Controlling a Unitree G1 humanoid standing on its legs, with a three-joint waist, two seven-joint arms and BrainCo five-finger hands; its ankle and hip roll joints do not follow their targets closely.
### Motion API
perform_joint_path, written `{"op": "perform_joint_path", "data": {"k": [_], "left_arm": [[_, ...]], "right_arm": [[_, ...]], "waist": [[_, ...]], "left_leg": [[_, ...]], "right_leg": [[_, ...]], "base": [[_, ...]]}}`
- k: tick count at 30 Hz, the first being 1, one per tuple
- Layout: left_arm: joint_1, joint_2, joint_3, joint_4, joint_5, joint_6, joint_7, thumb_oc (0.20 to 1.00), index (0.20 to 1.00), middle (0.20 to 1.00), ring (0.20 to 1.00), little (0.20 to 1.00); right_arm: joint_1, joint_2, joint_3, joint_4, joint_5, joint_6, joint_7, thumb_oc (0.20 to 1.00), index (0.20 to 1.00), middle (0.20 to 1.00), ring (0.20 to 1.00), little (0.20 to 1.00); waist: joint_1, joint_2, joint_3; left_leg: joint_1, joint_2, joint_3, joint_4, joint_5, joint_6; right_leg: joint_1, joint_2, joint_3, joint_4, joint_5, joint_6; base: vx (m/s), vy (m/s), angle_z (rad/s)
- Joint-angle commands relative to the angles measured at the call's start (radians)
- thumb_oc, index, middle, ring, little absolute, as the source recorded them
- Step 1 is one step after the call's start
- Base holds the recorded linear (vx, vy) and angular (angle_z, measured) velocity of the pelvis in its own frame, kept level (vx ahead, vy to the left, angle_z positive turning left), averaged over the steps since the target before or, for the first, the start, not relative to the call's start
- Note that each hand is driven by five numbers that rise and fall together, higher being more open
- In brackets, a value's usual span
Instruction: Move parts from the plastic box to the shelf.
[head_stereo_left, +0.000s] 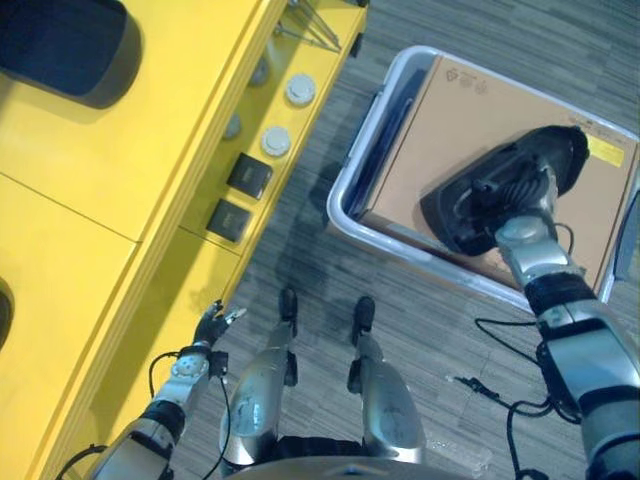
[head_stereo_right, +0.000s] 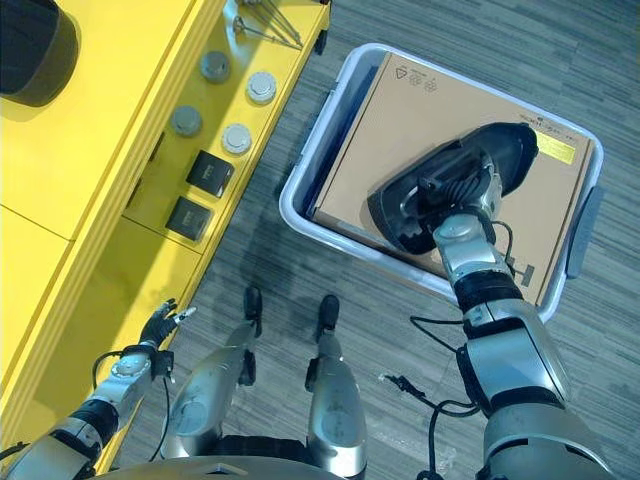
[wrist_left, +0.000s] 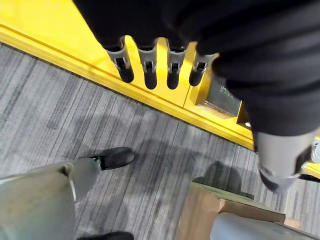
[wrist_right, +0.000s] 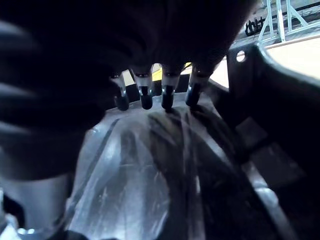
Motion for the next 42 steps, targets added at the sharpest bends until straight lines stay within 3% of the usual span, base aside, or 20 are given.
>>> {"op": "perform_joint_path", "data": {"k": [1, 2, 6, 11, 19, 30, 38, 42], "left_arm": [[0.026, -0.009, -0.018, 0.021, -0.004, -0.034, -0.008, 1.000, 1.000, 1.000, 1.000, 1.000], [0.028, -0.007, -0.013, 0.021, -0.002, -0.031, -0.011, 1.000, 1.000, 1.000, 1.000, 1.000], [0.039, -0.007, -0.002, 0.016, 0.002, -0.014, -0.003, 1.000, 1.000, 1.000, 1.000, 1.000], [0.055, -0.011, 0.007, 0.015, 0.009, -0.006, 0.003, 1.000, 1.000, 1.000, 1.000, 1.000], [0.074, -0.035, 0.011, 0.015, 0.014, 0.008, 0.014, 1.000, 1.000, 1.000, 1.000, 1.000], [0.095, -0.062, 0.004, 0.015, -0.016, -0.007, 0.036, 1.000, 1.000, 1.000, 1.000, 1.000], [0.090, -0.067, -0.013, 0.028, -0.025, -0.007, 0.018, 1.000, 1.000, 1.000, 1.000, 1.000], [0.081, -0.056, -0.029, 0.031, -0.027, -0.003, 0.004, 1.000, 1.000, 1.000, 1.000, 1.000]], "right_arm": [[0.025, -0.035, 0.058, -0.010, -0.033, -0.165, -0.076, 1.000, 1.000, 1.000, 1.000, 1.000], [0.031, -0.041, 0.048, -0.049, -0.065, -0.212, -0.094, 1.000, 1.000, 1.000, 1.000, 1.000], [0.052, -0.076, 0.018, -0.180, -0.135, -0.294, -0.160, 1.000, 1.000, 1.000, 1.000, 1.000], [0.079, -0.102, -0.033, -0.293, -0.148, -0.336, -0.232, 1.000, 1.000, 1.000, 1.000, 1.000], [0.192, -0.079, -0.127, -0.408, -0.115, -0.196, -0.327, 1.000, 1.000, 1.000, 1.000, 1.000], [0.323, 0.006, -0.157, -0.375, -0.099, -0.117, -0.441, 1.000, 1.000, 1.000, 1.000, 1.000], [0.292, 0.043, -0.092, -0.235, -0.047, -0.097, -0.313, 1.000, 1.000, 1.000, 1.000, 1.000], [0.201, 0.045, -0.022, -0.068, 0.018, 0.010, -0.106, 1.000, 1.000, 1.000, 1.000, 1.000]], "waist": [[0.007, -0.002, -0.060], [0.004, -0.003, -0.065], [-0.008, -0.005, -0.079], [-0.020, -0.009, -0.094], [-0.051, -0.007, -0.121], [-0.071, 0.006, -0.118], [-0.051, 0.017, -0.110], [-0.023, 0.024, -0.111]], "left_leg": [[0.019, 0.013, -0.043, 0.041, -0.170, -0.021], [0.022, 0.014, -0.042, 0.039, -0.170, -0.022], [0.034, 0.017, -0.038, 0.031, -0.170, -0.023], [0.045, 0.020, -0.033, 0.025, -0.172, -0.024], [0.071, 0.023, -0.020, 0.009, -0.173, -0.028], [0.080, 0.022, -0.009, 0.007, -0.177, -0.028], [0.069, 0.015, -0.022, 0.010, -0.173, -0.028], [0.062, 0.011, -0.036, 0.009, -0.169, -0.031]], "right_leg": [[0.001, -0.027, -0.015, 0.027, -0.107, 0.008], [0.002, -0.027, -0.015, 0.028, -0.107, 0.009], [0.005, -0.025, -0.013, 0.026, -0.106, 0.014], [0.010, -0.023, -0.008, 0.026, -0.107, 0.017], [0.024, -0.018, 0.005, 0.017, -0.103, 0.021], [0.032, -0.017, 0.015, 0.013, -0.102, 0.017], [0.028, -0.026, 0.001, 0.014, -0.103, 0.011], [0.027, -0.029, -0.019, 0.012, -0.105, 0.009]], "base": [[0.00, 0.000, 0.00], [0.00, 0.000, 0.00], [0.00, 0.000, 0.00], [0.00, 0.000, 0.00], [0.01, 0.016, -0.01], [0.01, 0.028, -0.06], [0.00, 0.004, 0.00], [0.00, -0.006, 0.06]]}}
